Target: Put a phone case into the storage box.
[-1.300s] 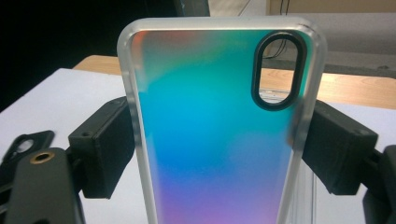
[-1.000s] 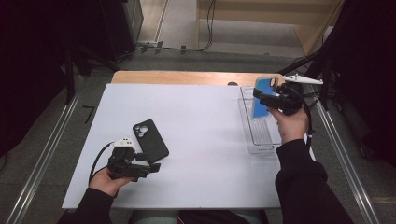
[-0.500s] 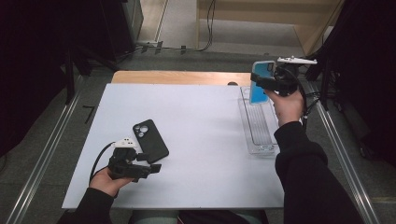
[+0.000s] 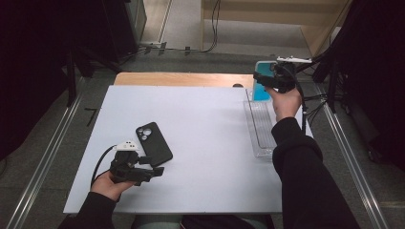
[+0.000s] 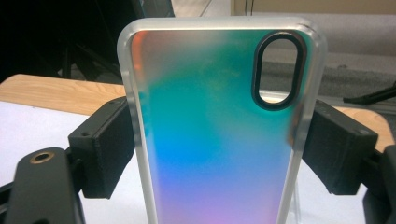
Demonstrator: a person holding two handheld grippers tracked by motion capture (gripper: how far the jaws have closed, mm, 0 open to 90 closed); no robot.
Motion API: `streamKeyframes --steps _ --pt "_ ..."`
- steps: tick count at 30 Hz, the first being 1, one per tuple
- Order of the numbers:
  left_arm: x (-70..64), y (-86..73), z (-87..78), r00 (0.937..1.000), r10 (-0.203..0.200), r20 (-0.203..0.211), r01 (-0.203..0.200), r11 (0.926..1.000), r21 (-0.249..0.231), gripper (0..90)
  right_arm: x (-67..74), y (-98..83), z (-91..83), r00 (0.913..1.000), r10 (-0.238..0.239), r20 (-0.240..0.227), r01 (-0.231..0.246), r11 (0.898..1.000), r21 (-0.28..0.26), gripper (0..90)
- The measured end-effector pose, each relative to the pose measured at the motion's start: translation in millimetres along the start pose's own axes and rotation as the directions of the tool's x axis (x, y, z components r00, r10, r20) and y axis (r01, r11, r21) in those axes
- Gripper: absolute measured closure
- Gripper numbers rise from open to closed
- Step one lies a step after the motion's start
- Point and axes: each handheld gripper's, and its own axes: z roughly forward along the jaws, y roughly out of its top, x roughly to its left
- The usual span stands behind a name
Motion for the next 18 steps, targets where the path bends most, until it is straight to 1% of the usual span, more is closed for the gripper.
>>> streamKeyframes --steps 4,7,10,14,17,18 --pt "0.5 -0.6 -0.2 1.0000 -0.007 -0.001 0.007 1.0000 -0.006 27.1 -0.2 -5.5 15.5 0.9999 -0.008 0.011 0.008 1.000 0.018 15.4" --pt "0.2 -1.2 0.2 1.0000 -0.004 0.000 0.004 1.0000 0.002 27.2 -2.5 -10.1 25.6 0.9994 -0.009 0.032 0.008 0.999 0.033 15.3" --pt "-0.4 -1.9 0.4 1.0000 -0.006 -0.001 0.006 1.0000 -0.001 27.2 -6.0 -14.5 34.0 0.9993 0.013 0.034 -0.014 0.999 0.044 15.3" --pt "-0.1 -2.6 0.1 1.0000 -0.004 0.000 0.004 1.0000 0.001 27.2 -9.3 -20.1 42.3 0.9987 0.014 0.050 -0.017 0.998 0.057 15.3" --pt "0.0 -2.6 -0.1 1.0000 -0.004 0.003 0.004 1.0000 0.001 27.2 -12.0 -24.9 47.2 0.9986 0.035 0.039 -0.037 0.998 0.051 15.2" --pt "0.0 -2.6 0.0 1.0000 -0.003 0.004 0.003 1.0000 0.000 27.2 -12.1 -26.3 48.9 0.9983 0.040 0.041 -0.042 0.997 0.057 15.1"
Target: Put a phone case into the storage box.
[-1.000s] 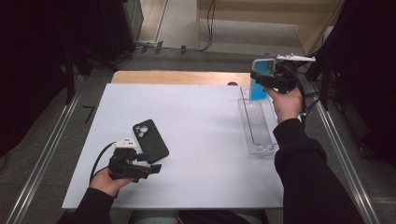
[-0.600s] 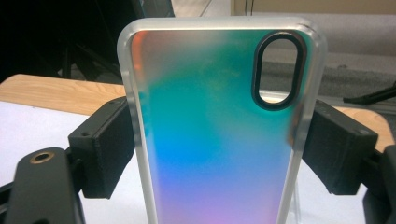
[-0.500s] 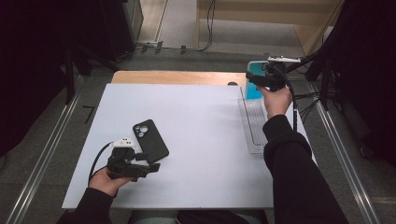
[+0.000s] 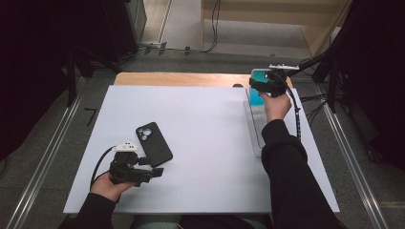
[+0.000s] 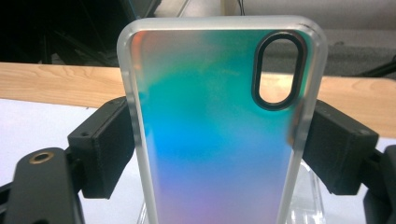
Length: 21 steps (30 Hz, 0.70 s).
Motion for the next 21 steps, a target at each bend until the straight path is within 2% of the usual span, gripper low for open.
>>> streamKeyframes --steps 5,11,15,19,21 --pt "-0.3 0.2 0.7 1.0000 -0.002 0.001 0.002 1.0000 -0.001 27.3 3.0 -4.3 7.2 0.9996 -0.024 0.018 0.024 1.000 -0.004 14.9" --pt "-0.4 0.2 0.6 1.0000 -0.002 0.003 0.002 1.0000 -0.001 27.3 2.8 -4.7 8.9 0.9989 -0.021 0.042 0.022 0.999 -0.030 14.7" --pt "-0.6 0.2 1.0 1.0000 -0.002 0.005 0.002 1.0000 0.001 27.3 5.4 -7.5 13.5 0.9954 -0.060 0.074 0.061 0.998 -0.006 14.7" --pt "-0.8 0.3 1.2 1.0000 -0.001 0.004 0.001 1.0000 0.004 27.3 4.2 -8.3 14.7 0.9954 -0.067 0.069 0.068 0.998 -0.013 14.7" --pt "-1.0 0.3 1.2 1.0000 0.000 0.004 0.000 1.0000 0.003 27.3 1.1 -7.3 14.2 0.9978 -0.060 0.028 0.060 0.998 -0.011 7.5"
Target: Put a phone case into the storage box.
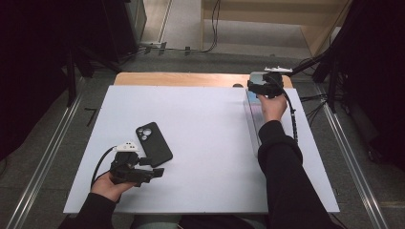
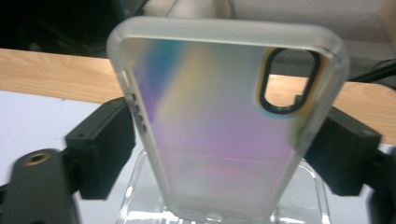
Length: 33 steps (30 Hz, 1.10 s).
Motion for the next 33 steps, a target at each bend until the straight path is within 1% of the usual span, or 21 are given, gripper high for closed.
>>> streamKeyframes --steps 1,2,3,5,10,14,16,17,19,21,22,23,25,27,28,30,33 --pt "0.0 0.0 0.0 1.0000 0.001 0.001 -0.001 1.0000 0.001 27.3 -1.9 0.1 -0.6 0.9994 0.018 -0.029 -0.018 1.000 0.002 5.0" --pt "0.1 -0.1 0.0 1.0000 0.001 -0.003 -0.001 1.0000 0.002 27.2 -3.3 0.2 -0.4 0.9994 0.026 -0.024 -0.026 1.000 0.001 0.0" --pt "0.2 -0.2 -0.1 1.0000 -0.001 -0.008 0.001 1.0000 0.003 27.3 -4.0 0.4 0.3 0.9996 0.025 -0.011 -0.025 1.000 0.009 0.0" --pt "0.4 -0.3 -0.1 1.0000 -0.001 -0.008 0.001 1.0000 0.002 27.2 -6.5 -0.4 0.6 0.9994 0.027 -0.020 -0.027 0.999 0.027 0.0" --pt "1.2 -0.1 0.0 0.9999 -0.002 -0.011 0.002 1.0000 0.003 27.2 -9.1 -1.0 -0.4 0.9995 0.027 -0.018 -0.026 0.999 0.040 0.0" --pt "2.0 0.2 -0.3 0.9999 -0.005 -0.014 0.005 1.0000 0.002 27.2 -8.2 -0.2 -4.2 0.9992 0.030 -0.027 -0.028 0.998 0.058 0.0" --pt "2.6 0.2 -0.8 0.9998 -0.013 -0.013 0.013 0.9999 0.001 27.2 -7.3 0.6 -8.1 0.9983 0.044 -0.038 -0.041 0.996 0.074 0.0" --pt "3.1 0.2 -1.0 0.9998 -0.015 -0.014 0.015 0.9999 0.000 27.1 -6.5 1.2 -11.0 0.9975 0.060 -0.037 -0.057 0.995 0.079 0.0" --pt "3.5 0.4 -1.3 0.9997 -0.021 -0.015 0.021 0.9998 -0.001 27.2 -5.4 2.2 -17.3 0.9980 0.051 -0.038 -0.047 0.994 0.097 0.0" --pt "3.5 1.0 -1.6 0.9996 -0.023 -0.015 0.023 0.9997 -0.002 27.1 -4.2 2.3 -23.9 0.9976 0.048 -0.049 -0.043 0.993 0.105 0.0" --pt "3.6 1.2 -1.8 0.9996 -0.024 -0.017 0.024 0.9997 -0.001 27.0 -3.4 2.2 -27.0 0.9976 0.051 -0.048 -0.045 0.992 0.120 0.0" --pt "3.6 1.5 -1.7 0.9994 -0.027 -0.021 0.027 0.9996 -0.001 26.8 -2.9 2.2 -30.6 0.9969 0.049 -0.062 -0.042 0.992 0.122 0.0" --pt "3.8 2.0 -1.5 0.9992 -0.032 -0.026 0.032 0.9995 0.004 26.8 -1.3 1.7 -38.1 0.9974 0.038 -0.061 -0.030 0.991 0.129 0.0" --pt "3.9 2.3 -1.5 0.9993 -0.028 -0.023 0.029 0.9996 0.006 26.8 0.9 0.5 -44.3 0.9962 0.017 -0.086 -0.005 0.991 0.133 0.0" --pt "3.8 2.5 -1.5 0.9993 -0.029 -0.022 0.029 0.9996 0.003 26.8 2.7 -0.1 -47.1 0.9950 0.012 -0.099 0.003 0.989 0.150 0.0" --pt "4.2 3.6 -2.3 0.9993 -0.034 -0.014 0.034 0.9994 0.001 26.8 4.6 -2.3 -54.3 0.9918 -0.005 -0.127 0.024 0.989 0.146 0.0" --pt "6.1 6.2 -3.8 0.9993 -0.037 -0.009 0.037 0.9993 -0.006 26.7 5.6 -4.4 -64.9 0.9826 0.007 -0.186 0.020 0.989 0.146 0.0"
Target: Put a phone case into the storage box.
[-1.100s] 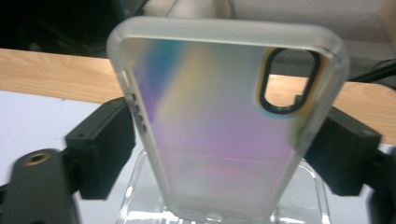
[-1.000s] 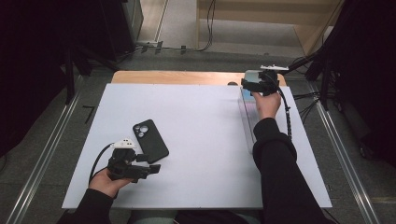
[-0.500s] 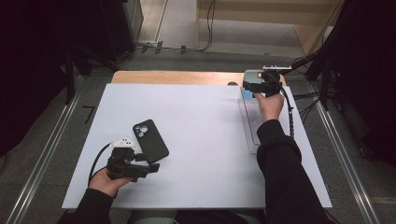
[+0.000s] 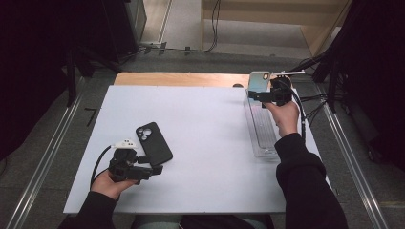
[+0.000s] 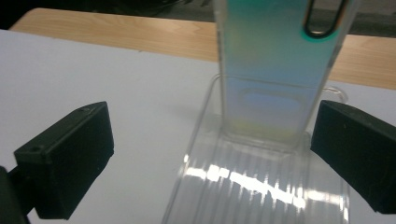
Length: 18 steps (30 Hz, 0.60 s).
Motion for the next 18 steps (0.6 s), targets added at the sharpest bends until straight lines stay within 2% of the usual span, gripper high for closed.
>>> streamKeyframes --steps 2,4,7,11,14,18 --pt "1.4 1.9 -0.6 0.9999 -0.016 -0.005 0.016 0.9999 -0.003 26.1 3.4 -2.8 -5.9 0.9994 -0.010 -0.033 0.010 1.000 0.003 0.0" --pt "2.8 3.7 -1.5 0.9996 -0.029 0.005 0.029 0.9996 -0.006 24.2 8.8 -7.9 -12.2 0.9974 -0.031 -0.065 0.031 1.000 -0.001 12.7" --pt "4.4 5.9 -2.3 0.9994 -0.026 0.021 0.026 0.9997 -0.006 24.1 18.7 -17.8 -16.9 0.9927 -0.076 -0.093 0.078 0.997 0.014 12.6" --pt "5.3 9.2 -2.4 0.9986 -0.041 0.033 0.041 0.9991 -0.008 24.5 29.4 -26.9 -20.9 0.9852 -0.103 -0.137 0.109 0.993 0.037 12.7" --pt "6.8 13.1 -3.7 0.9975 -0.057 0.043 0.057 0.9983 -0.013 24.9 35.9 -31.8 -24.6 0.9769 -0.112 -0.182 0.121 0.992 0.039 12.7" --pt "8.6 15.9 -3.8 0.9972 -0.057 0.049 0.058 0.9981 -0.020 26.9 45.8 -38.7 -28.3 0.9590 -0.152 -0.239 0.169 0.984 0.050 12.7"
